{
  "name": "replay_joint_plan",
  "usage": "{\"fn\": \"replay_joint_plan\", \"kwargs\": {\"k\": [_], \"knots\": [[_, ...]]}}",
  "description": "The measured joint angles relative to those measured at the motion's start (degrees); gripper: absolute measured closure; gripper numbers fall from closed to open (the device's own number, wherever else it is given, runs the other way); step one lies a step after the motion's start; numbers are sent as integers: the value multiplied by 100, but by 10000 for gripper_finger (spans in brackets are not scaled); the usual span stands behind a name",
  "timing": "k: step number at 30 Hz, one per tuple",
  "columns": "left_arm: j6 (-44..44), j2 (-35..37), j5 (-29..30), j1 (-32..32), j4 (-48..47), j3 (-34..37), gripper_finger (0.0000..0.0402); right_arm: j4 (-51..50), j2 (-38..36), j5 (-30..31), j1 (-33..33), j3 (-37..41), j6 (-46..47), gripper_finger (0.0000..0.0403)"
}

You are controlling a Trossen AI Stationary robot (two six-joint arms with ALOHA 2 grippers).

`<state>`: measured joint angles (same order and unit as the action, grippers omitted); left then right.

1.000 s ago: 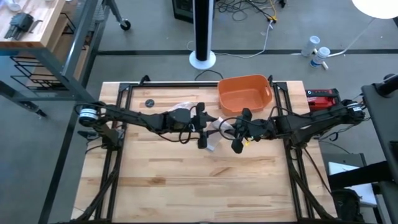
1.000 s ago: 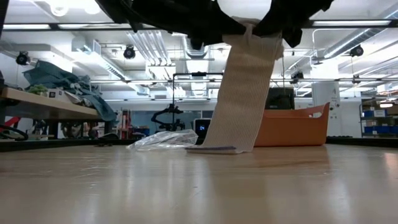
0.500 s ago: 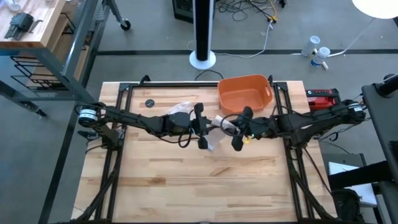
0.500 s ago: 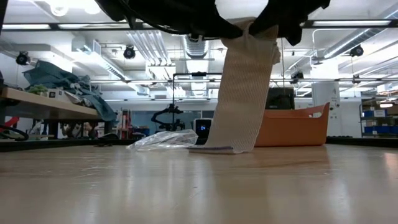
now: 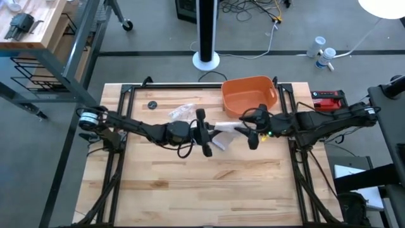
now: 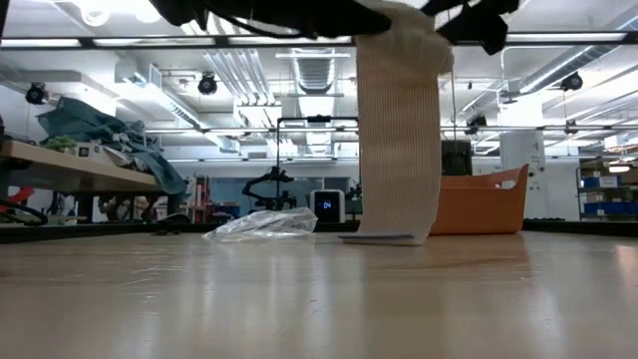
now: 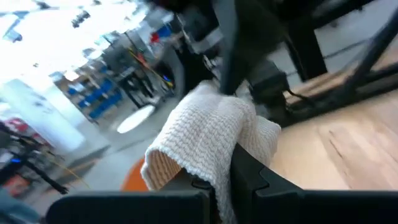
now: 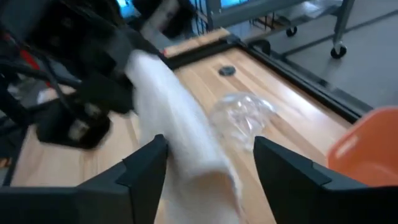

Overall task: Roll bandage
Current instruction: Roll the brown bandage

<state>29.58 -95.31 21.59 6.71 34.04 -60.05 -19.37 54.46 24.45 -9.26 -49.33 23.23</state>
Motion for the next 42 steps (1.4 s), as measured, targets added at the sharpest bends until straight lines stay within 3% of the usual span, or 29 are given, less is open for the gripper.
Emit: {"fn": "replay_joint_plan", "kwargs": {"k": [5, 10, 13, 19, 23, 27, 37, 42], "knots": [[687, 43, 655, 163, 462, 101, 394, -303, -157, -49, -69, 97, 274, 147], [1393, 83, 792, 280, 1410, 509, 394, -95, -481, -66, -235, 284, 395, 129], [2326, 97, 711, 414, 2404, 901, 394, 623, -625, -358, -327, 668, 251, 119], [3479, 203, 588, 536, 3676, 1464, 394, 3162, -570, -953, -294, 1652, -27, 106], [3576, 298, 575, 568, 3701, 1528, 394, 4292, -330, -1200, -122, 2002, 185, 103], [3366, 365, 516, 608, 3701, 1440, 394, 5036, -194, -1730, 220, 2028, 982, 107], [2944, 621, 242, 707, 3665, 1421, 394, 4978, -141, -1895, 365, 1592, 1317, 106], [2940, 621, 241, 714, 3604, 1421, 393, 4993, 225, -2027, 365, 1365, 1244, 112]]}}
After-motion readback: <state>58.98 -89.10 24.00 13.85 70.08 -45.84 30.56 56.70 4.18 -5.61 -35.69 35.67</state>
